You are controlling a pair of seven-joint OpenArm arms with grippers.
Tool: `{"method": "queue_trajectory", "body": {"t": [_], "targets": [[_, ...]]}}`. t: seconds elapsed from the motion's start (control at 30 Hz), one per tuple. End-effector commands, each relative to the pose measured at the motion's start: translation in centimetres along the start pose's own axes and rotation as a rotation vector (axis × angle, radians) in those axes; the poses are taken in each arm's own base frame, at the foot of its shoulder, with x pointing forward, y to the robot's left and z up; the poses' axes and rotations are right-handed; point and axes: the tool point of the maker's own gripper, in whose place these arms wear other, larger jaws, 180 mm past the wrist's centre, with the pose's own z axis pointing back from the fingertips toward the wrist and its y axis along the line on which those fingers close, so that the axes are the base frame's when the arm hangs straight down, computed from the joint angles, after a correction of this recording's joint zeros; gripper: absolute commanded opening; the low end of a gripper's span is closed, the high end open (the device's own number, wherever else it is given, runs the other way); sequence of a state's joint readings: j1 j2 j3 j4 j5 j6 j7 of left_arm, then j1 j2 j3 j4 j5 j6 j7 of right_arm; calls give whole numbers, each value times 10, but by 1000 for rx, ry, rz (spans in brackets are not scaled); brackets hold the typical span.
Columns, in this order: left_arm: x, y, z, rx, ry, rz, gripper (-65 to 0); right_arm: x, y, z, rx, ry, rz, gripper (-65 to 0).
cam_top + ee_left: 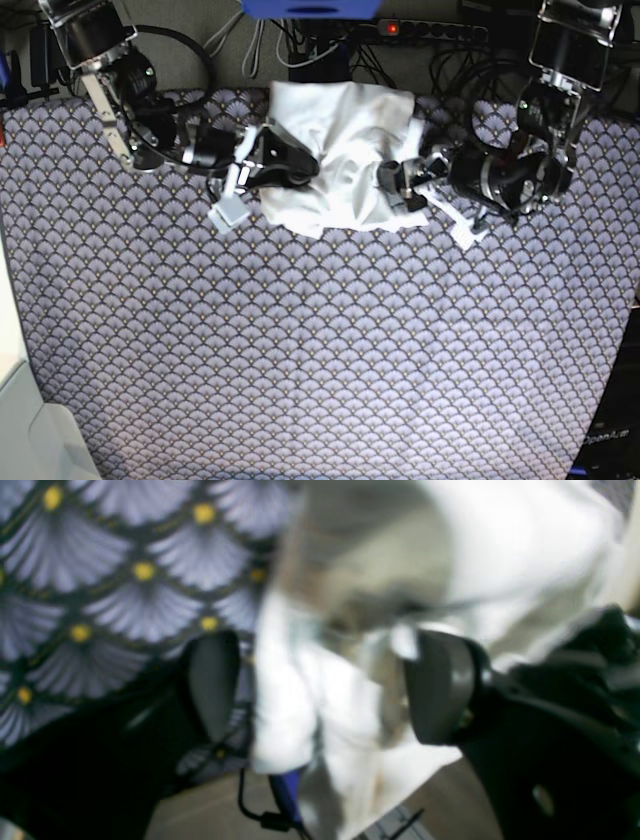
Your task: Fold the T-shirt properly
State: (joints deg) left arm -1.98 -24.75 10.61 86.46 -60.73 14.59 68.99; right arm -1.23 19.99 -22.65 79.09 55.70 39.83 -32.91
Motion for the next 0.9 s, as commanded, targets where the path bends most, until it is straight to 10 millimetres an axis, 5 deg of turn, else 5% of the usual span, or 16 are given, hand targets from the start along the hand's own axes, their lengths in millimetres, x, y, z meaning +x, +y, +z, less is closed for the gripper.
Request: {"method": "queue_trajectory", "body": {"t": [0.0, 0.33, 0.43, 0.67, 0.87], "targets": [[0, -9, -2, -21, 11, -14, -148, 11, -1, 2, -2, -24, 20, -483], [-15, -23, -17, -24, 75, -71, -154, 11, -1, 2, -2, -24, 20, -483], [-15, -22, -17, -23, 77, -71, -219, 11, -1, 2, -2, -24, 20, -483], [-16, -18, -19, -15, 83, -59, -507, 11, -1, 2, -2, -24, 20, -483], [-19, -8, -27, 12, 97, -32, -509, 11, -1, 3, -2, -24, 24, -483]]}}
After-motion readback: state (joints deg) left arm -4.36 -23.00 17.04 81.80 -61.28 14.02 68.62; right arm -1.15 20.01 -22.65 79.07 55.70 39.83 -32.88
